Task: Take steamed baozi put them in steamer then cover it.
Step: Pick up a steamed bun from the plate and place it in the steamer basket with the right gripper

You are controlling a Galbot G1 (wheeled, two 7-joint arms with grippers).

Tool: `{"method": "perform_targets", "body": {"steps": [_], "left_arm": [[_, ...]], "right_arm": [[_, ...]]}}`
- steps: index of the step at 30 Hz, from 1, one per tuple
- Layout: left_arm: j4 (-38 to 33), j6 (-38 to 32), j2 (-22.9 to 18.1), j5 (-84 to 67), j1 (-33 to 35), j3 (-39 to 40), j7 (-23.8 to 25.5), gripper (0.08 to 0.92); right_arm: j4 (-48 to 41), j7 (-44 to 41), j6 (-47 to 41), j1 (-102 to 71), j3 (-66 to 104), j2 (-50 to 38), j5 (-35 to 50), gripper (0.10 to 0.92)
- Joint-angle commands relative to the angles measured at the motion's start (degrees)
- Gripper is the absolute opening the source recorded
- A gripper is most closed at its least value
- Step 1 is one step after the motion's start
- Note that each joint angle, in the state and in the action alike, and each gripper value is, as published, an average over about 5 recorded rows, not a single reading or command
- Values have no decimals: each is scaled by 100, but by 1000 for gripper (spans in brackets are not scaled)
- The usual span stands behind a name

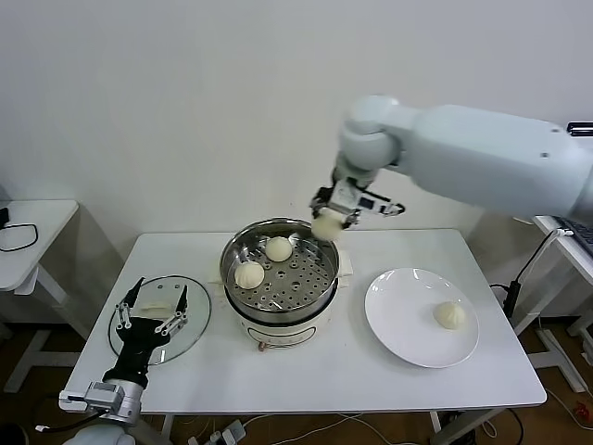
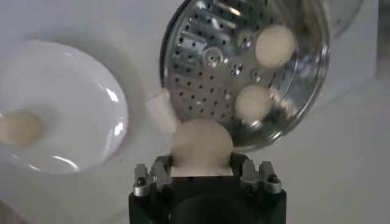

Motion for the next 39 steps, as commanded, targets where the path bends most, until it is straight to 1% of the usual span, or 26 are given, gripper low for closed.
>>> {"method": "perform_targets", "body": {"steps": [1, 7, 15, 27, 39], "left_arm": [[79, -11, 15, -24, -12, -110, 27, 823], [186, -24, 38, -31, -47, -152, 53, 823], [234, -18, 51, -39, -86, -160, 53, 823], [266, -20, 53, -36, -94, -168, 47, 823], [265, -22, 38, -35, -97, -169, 44, 823]], "right_arm": [[-73, 446, 673, -193, -259, 940, -316, 657], [96, 483, 745, -436, -352, 965, -299, 669], [-1, 454, 759, -719, -350, 979, -83, 670], [-506, 347, 713, -1062, -345, 1077, -41, 670], [-596, 295, 571, -1194, -323, 1065, 16, 675]]}}
